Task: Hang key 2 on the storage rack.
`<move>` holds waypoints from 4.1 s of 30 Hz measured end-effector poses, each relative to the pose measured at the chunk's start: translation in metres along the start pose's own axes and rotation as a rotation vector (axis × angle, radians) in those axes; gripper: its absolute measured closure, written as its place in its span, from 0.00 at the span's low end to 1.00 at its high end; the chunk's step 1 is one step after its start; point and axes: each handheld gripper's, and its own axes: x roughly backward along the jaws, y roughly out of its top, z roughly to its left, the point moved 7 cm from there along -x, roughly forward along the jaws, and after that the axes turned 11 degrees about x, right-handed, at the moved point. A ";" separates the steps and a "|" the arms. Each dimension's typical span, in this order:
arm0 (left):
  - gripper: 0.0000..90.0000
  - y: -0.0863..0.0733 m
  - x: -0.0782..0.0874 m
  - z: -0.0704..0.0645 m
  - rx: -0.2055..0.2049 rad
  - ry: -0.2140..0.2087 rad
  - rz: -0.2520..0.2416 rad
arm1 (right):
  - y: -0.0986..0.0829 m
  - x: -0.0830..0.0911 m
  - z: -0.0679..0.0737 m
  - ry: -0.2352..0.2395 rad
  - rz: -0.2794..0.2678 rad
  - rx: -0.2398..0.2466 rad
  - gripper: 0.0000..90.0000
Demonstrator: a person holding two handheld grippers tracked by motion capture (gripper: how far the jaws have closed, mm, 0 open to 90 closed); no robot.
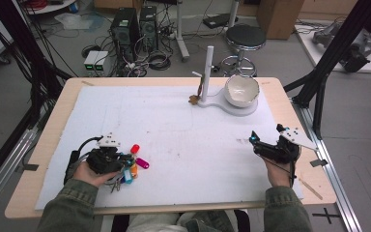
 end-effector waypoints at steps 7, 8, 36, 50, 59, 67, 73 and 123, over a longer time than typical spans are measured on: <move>0.87 0.004 0.008 0.000 0.022 -0.009 -0.038 | 0.000 -0.002 0.000 0.002 0.000 0.003 0.02; 0.88 0.005 0.009 -0.001 0.023 -0.007 -0.039 | 0.000 -0.002 0.001 0.002 0.001 0.002 0.02; 0.88 0.039 0.045 -0.001 0.048 -0.019 -0.188 | 0.000 -0.001 -0.001 -0.006 0.002 0.001 0.02; 0.88 0.071 0.064 -0.002 0.045 -0.009 -0.268 | 0.001 -0.003 0.001 -0.003 0.002 0.003 0.02; 0.88 0.089 0.072 -0.006 0.026 -0.001 -0.292 | 0.000 -0.003 0.000 -0.006 0.002 0.006 0.02; 0.88 0.101 0.075 -0.009 0.015 0.000 -0.308 | 0.001 -0.002 0.001 -0.005 0.002 0.004 0.02; 0.88 0.110 0.077 -0.013 0.008 -0.014 -0.315 | 0.000 -0.002 0.000 -0.006 0.004 0.004 0.02; 0.88 0.221 0.040 -0.063 0.026 -0.031 -0.363 | 0.000 -0.001 -0.002 -0.005 0.000 -0.008 0.02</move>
